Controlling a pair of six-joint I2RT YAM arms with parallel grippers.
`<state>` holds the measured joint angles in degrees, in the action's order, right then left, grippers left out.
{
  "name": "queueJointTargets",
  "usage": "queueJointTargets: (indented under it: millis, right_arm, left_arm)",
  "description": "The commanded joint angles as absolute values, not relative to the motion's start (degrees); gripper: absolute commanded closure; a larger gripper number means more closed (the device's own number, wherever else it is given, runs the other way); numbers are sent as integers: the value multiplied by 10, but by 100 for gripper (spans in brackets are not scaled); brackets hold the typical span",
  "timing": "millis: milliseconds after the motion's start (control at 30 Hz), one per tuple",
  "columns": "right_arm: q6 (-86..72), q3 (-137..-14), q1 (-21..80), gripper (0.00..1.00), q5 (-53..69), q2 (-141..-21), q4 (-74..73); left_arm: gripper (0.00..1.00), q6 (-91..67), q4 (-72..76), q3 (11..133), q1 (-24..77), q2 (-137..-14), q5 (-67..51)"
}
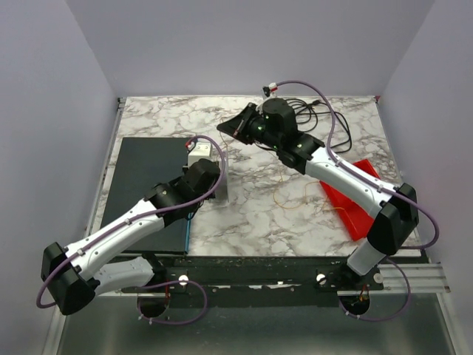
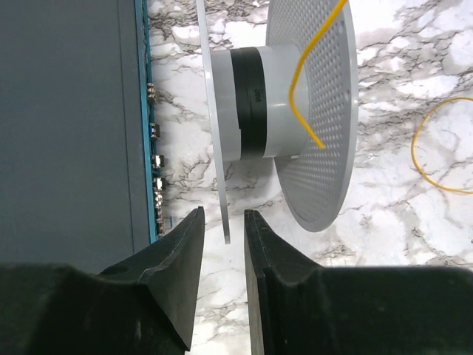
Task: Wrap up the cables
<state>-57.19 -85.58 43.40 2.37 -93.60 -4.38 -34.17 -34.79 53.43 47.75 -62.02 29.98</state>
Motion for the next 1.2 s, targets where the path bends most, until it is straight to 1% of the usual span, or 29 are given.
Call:
queueJointTargets:
  millis: [0, 233, 500, 533, 567, 700, 733, 1000, 1167]
  right_arm:
    - [-582, -845, 442, 99, 17, -956, -10]
    - [-602, -815, 443, 99, 17, -972, 31]
    - [-625, -803, 445, 99, 28, -985, 49]
    - [-627, -803, 445, 99, 30, -986, 49]
    - [-629, -804, 445, 99, 32, -986, 49]
    - [-636, -806, 445, 99, 39, -988, 47]
    - [-637, -807, 445, 99, 41, -988, 47]
    - [-649, -798, 445, 99, 51, -991, 54]
    - [-649, -795, 444, 99, 54, -993, 54]
  left_arm:
    - [69, -348, -332, 522, 479, -598, 283]
    - [69, -357, -329, 519, 479, -590, 277]
    - [64, -378, -318, 514, 478, -577, 292]
    - [62, -380, -316, 516, 478, -579, 295]
    - [57, -385, -314, 516, 478, -581, 301]
    - [47, -384, -285, 511, 478, -589, 313]
    - [46, -384, -282, 513, 477, -595, 318]
    - [46, -395, -220, 495, 474, -633, 353]
    - [49, -397, -189, 480, 474, -647, 362]
